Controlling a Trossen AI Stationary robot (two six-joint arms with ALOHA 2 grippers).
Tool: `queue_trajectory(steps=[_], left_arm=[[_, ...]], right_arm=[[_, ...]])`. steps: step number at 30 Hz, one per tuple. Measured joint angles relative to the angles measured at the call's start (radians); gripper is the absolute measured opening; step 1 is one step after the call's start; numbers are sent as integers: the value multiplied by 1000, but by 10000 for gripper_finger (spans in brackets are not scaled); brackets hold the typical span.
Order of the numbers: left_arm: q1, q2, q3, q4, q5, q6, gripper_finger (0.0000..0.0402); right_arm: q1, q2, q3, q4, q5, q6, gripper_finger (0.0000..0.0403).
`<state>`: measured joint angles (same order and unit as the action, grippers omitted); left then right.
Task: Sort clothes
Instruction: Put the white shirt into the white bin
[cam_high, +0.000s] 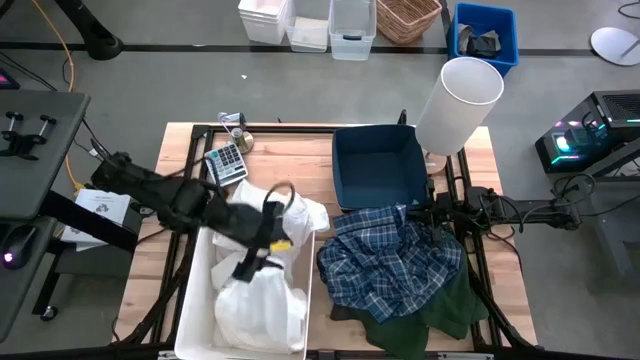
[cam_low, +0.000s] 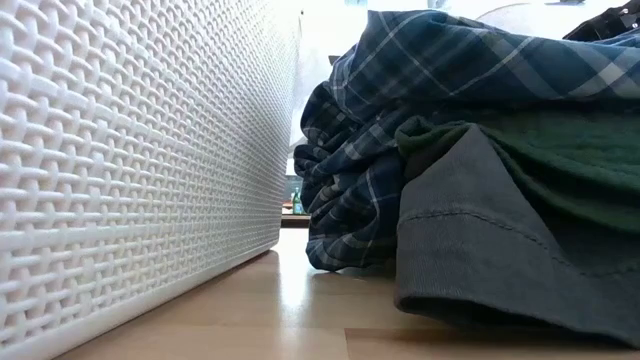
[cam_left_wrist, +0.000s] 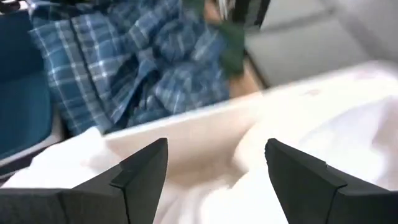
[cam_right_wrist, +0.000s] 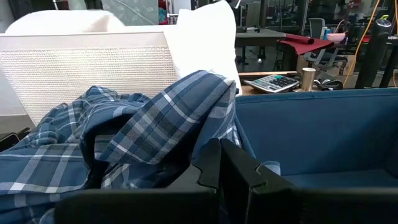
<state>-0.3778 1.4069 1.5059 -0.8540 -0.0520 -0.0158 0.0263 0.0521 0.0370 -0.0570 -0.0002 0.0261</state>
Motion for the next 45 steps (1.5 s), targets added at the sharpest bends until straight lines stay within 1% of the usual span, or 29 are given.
queue_trajectory(steps=[1,3,4,5,8,11,15,20,23,24,29,31,36,39,41,42,43,45], left_arm=[[1,5,0,-9,-56,27,258],[42,7,0,8,-164,26,258],[82,16,0,26,-173,6,258],[129,29,1,54,-154,-27,258],[277,68,0,87,-9,-180,258],[410,120,2,97,143,-264,258],[553,221,0,92,406,-388,258],[671,328,0,87,680,-458,257],[701,377,0,87,843,-487,257],[706,382,0,85,873,-493,257],[696,400,1,3,876,-443,257],[682,400,0,-39,854,-400,257],[644,398,1,-119,753,-304,257],[634,398,1,-111,749,-280,244],[633,395,1,-117,759,-260,213],[633,395,1,-124,769,-248,187],[632,395,3,-132,781,-236,153],[630,395,24,-162,794,-193,68]], right_arm=[[0,0,0,0,0,0,0],[0,0,0,0,0,0,0],[0,0,0,0,0,0,0],[0,0,0,0,0,0,0],[0,2,0,0,0,0,0],[0,2,0,-1,0,0,0],[0,0,0,0,0,0,0],[0,0,0,0,0,0,0],[0,0,0,0,0,0,0],[0,0,0,0,0,0,0],[0,0,0,0,0,0,0],[0,0,0,0,0,0,0],[0,0,0,0,0,0,0],[0,0,0,0,0,0,0],[0,0,0,0,0,0,0],[0,0,0,0,0,0,0],[0,0,0,0,0,0,0],[0,0,0,0,0,0,0]])
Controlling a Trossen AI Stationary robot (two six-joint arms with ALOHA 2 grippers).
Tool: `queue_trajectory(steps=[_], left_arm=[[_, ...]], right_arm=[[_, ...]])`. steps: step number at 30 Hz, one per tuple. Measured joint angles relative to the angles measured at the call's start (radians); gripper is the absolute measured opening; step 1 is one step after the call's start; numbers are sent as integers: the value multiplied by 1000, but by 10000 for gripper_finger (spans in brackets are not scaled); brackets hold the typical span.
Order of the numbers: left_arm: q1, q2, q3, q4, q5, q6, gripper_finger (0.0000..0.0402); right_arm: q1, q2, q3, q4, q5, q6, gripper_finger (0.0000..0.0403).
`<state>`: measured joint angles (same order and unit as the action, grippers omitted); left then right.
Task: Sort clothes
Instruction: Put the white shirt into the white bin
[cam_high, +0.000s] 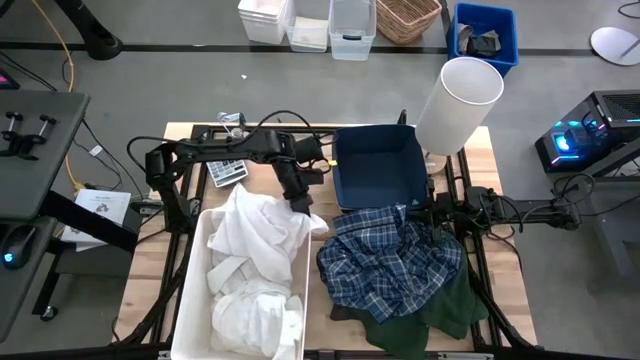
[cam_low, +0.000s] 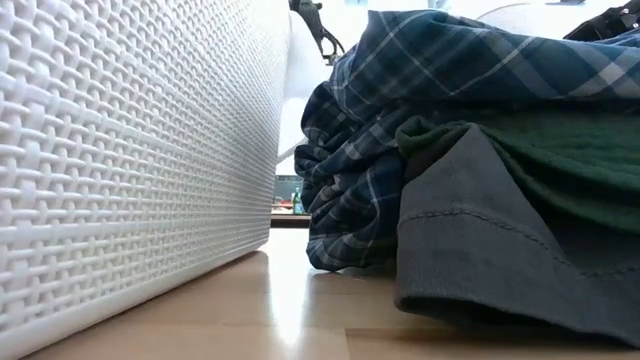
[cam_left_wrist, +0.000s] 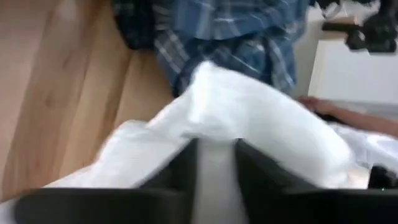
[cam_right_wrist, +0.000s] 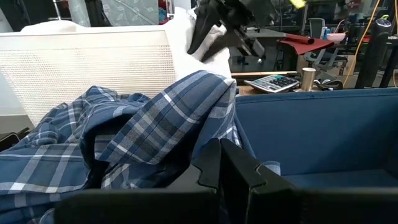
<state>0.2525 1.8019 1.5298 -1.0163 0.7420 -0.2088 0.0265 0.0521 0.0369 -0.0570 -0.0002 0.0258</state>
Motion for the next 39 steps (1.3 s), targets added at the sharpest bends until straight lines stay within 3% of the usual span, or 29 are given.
queue_trajectory(steps=[2,13,17,19,21,25,29,34,39], left_arm=[[-6,0,39,-29,4,29,20],[-54,-3,458,-205,-12,229,0],[-89,-8,584,-391,-175,352,0],[-101,-9,588,-411,-278,376,1],[-101,-1,587,-406,-312,377,9],[-99,18,583,-372,-321,384,58],[-94,90,582,-367,-348,314,138],[-103,212,580,-370,-265,262,230],[-125,300,580,-345,-357,265,278]], right_arm=[[0,0,0,0,0,0,0],[0,0,0,0,0,0,0],[0,0,0,0,0,0,0],[0,0,0,0,0,0,0],[0,0,0,0,0,0,0],[0,0,0,0,0,0,0],[0,0,0,0,0,0,0],[0,0,0,0,0,0,0],[0,0,0,0,0,0,0]])
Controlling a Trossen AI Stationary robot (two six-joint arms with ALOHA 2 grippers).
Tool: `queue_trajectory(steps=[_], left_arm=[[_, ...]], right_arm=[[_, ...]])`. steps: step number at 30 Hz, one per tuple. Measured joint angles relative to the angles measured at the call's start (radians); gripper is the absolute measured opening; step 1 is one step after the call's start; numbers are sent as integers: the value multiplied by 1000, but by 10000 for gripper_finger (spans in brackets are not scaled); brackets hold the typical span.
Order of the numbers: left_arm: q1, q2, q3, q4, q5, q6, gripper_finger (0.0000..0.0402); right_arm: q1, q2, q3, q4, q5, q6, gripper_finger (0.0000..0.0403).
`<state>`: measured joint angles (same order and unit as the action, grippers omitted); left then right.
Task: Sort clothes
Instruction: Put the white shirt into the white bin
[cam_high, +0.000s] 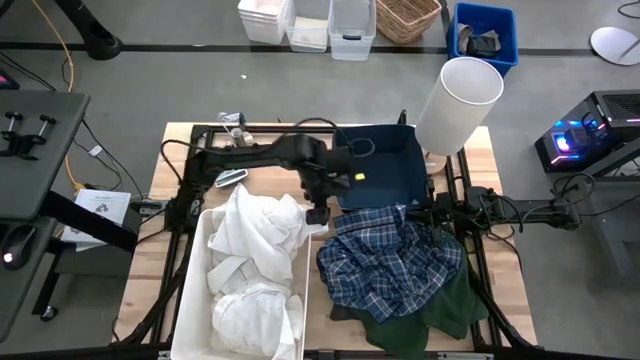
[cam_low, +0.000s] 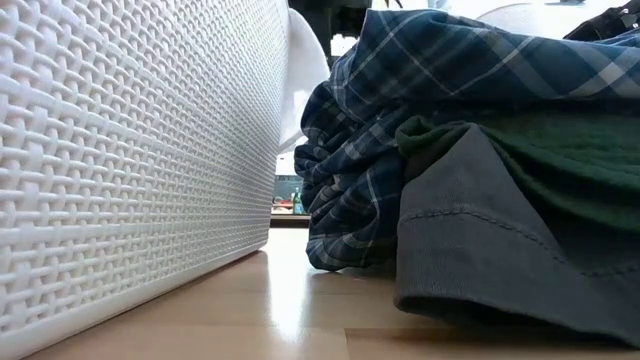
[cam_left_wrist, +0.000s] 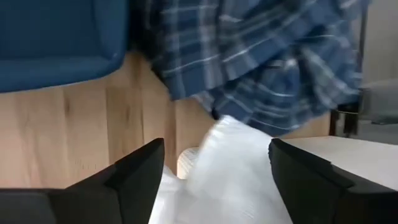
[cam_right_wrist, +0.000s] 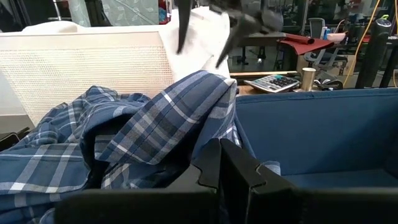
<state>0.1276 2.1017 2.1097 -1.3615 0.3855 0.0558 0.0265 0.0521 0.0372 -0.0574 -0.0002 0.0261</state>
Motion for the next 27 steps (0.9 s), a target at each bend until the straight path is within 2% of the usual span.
queue_trajectory(steps=[7,12,16,18,20,24,25,27], left_arm=[[-21,3,2,-53,-31,-33,284],[-15,4,2,-152,-18,-80,284],[-21,6,1,-218,-30,-71,268],[-28,10,0,-214,-49,-50,242],[-41,11,0,-211,-100,-27,195],[-68,9,2,-211,-127,9,44],[-75,9,2,-210,-127,9,24],[-89,7,6,-210,-129,4,13]], right_arm=[[0,0,0,0,0,0,0],[0,0,0,0,0,0,0],[0,0,0,0,0,0,0],[0,0,0,0,0,0,0],[0,0,0,0,0,0,0],[0,0,0,0,0,0,0],[0,0,0,0,0,0,0],[0,0,0,0,0,0,0]])
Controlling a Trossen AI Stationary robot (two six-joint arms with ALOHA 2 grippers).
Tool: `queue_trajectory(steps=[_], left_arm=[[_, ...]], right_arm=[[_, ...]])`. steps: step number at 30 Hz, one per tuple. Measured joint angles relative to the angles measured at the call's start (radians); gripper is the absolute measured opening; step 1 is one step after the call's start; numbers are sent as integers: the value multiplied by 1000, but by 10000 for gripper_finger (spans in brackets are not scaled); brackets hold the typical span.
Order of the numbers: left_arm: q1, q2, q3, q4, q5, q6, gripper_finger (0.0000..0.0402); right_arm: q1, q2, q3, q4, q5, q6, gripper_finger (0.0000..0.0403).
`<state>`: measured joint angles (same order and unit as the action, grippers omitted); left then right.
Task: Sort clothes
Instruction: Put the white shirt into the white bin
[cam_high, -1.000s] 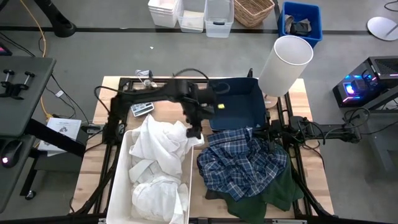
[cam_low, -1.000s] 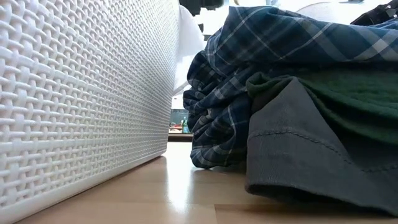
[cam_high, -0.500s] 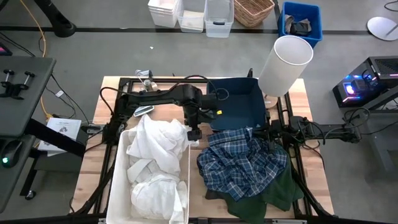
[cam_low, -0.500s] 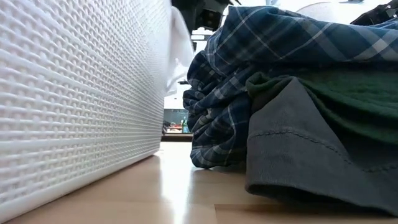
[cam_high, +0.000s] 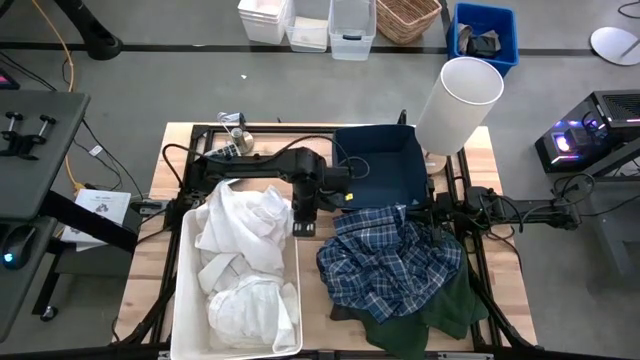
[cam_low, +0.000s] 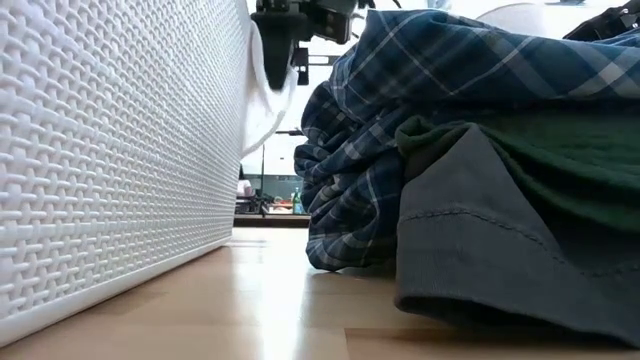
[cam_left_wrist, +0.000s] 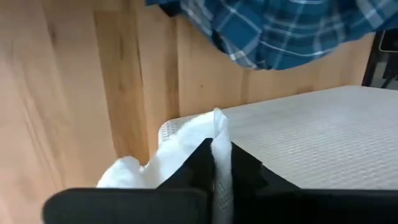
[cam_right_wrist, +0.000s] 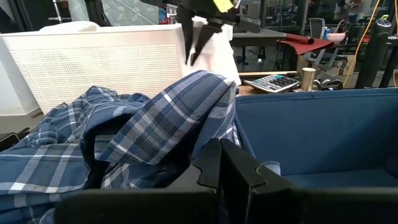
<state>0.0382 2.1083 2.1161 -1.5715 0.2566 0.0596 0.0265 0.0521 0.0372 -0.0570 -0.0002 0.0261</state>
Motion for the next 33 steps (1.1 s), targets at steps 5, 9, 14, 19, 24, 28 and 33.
queue_trajectory(steps=[5,9,14,19,24,28,33], left_arm=[[-42,-32,141,11,-6,-18,1],[-74,-116,220,108,-61,-48,1],[-114,-316,176,159,-122,-198,0],[-235,-492,176,186,-169,-391,0],[-412,-598,172,156,-184,-696,0],[-606,-604,116,99,-159,-886,0],[-773,-602,-100,311,-128,-1006,0]], right_arm=[[0,0,0,0,0,0,0],[0,0,0,0,0,0,0],[0,1,0,0,0,0,0],[0,0,0,0,0,0,0],[0,0,0,0,0,0,0],[0,0,0,0,0,0,0],[0,0,0,0,0,0,0]])
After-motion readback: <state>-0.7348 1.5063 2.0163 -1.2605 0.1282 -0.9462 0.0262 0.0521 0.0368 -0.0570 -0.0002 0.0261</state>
